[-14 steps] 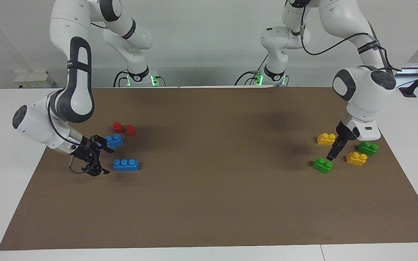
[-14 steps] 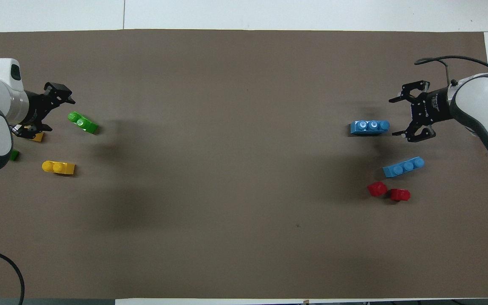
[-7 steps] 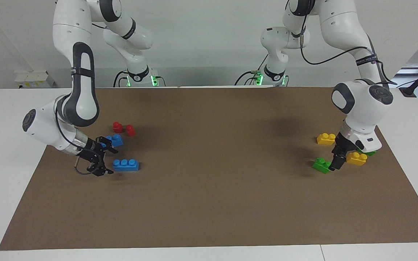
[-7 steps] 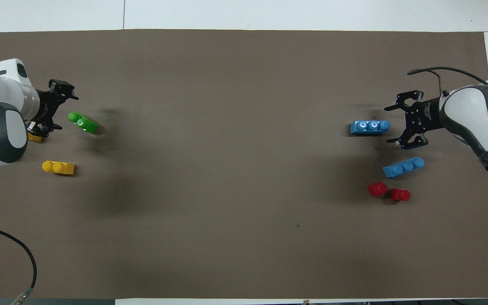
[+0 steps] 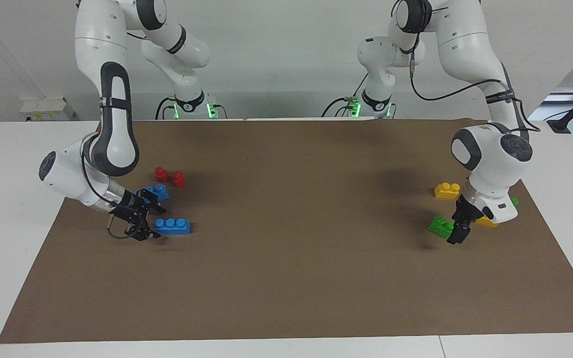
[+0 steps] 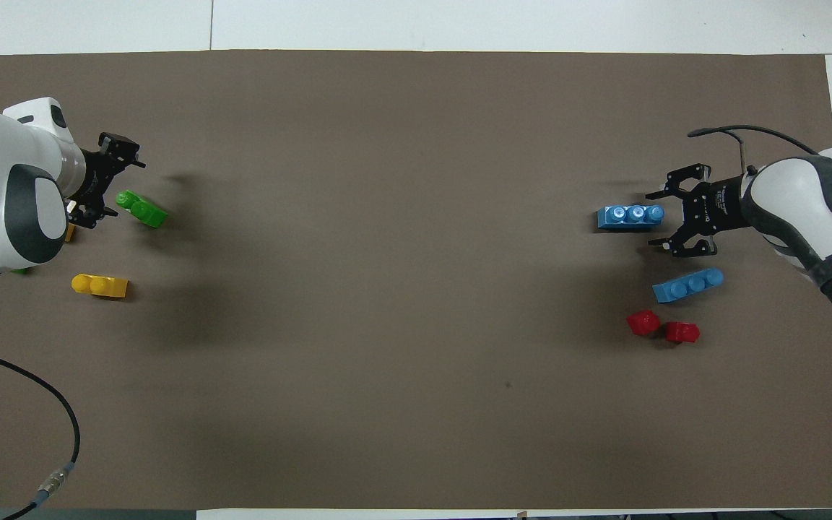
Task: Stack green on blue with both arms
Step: 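Grasp the green brick with the left gripper while the right gripper lifts the blue brick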
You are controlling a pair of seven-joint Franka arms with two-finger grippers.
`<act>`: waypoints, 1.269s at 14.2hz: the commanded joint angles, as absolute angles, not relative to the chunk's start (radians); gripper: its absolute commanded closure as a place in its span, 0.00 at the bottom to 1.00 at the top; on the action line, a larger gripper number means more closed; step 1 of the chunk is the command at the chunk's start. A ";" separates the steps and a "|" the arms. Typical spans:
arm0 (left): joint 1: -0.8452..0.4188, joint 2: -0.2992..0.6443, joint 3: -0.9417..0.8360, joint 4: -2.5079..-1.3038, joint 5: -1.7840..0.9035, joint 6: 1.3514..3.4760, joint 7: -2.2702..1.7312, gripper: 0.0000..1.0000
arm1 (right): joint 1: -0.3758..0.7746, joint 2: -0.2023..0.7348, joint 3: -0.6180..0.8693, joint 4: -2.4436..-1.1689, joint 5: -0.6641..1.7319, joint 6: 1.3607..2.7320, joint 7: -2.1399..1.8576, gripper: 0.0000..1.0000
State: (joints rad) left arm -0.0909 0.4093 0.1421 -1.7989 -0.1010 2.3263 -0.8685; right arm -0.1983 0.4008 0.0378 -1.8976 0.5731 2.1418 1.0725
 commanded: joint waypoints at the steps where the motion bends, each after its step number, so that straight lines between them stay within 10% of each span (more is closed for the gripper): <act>1: -0.092 0.442 0.147 -1.785 -0.106 2.370 -0.887 0.00 | -0.199 0.383 0.041 -1.924 0.604 2.175 1.048 0.36; 7: -0.089 0.440 0.149 -1.807 -0.103 2.384 -0.887 0.00 | -0.206 0.385 0.041 -1.895 0.638 2.165 1.040 1.00; 16: -0.097 0.428 0.147 -1.861 -0.103 2.410 -0.893 0.02 | 0.107 0.387 0.041 -1.664 0.641 2.202 1.336 1.00; 18: -0.094 0.428 0.147 -1.859 -0.103 2.410 -0.893 0.49 | 0.205 0.394 0.041 -1.670 0.624 2.319 1.486 1.00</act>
State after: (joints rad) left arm -0.0879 0.4366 0.1418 -1.8405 -0.1010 2.3853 -0.8796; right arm 0.1344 0.3879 0.0498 -1.6640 0.6159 2.2406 1.3994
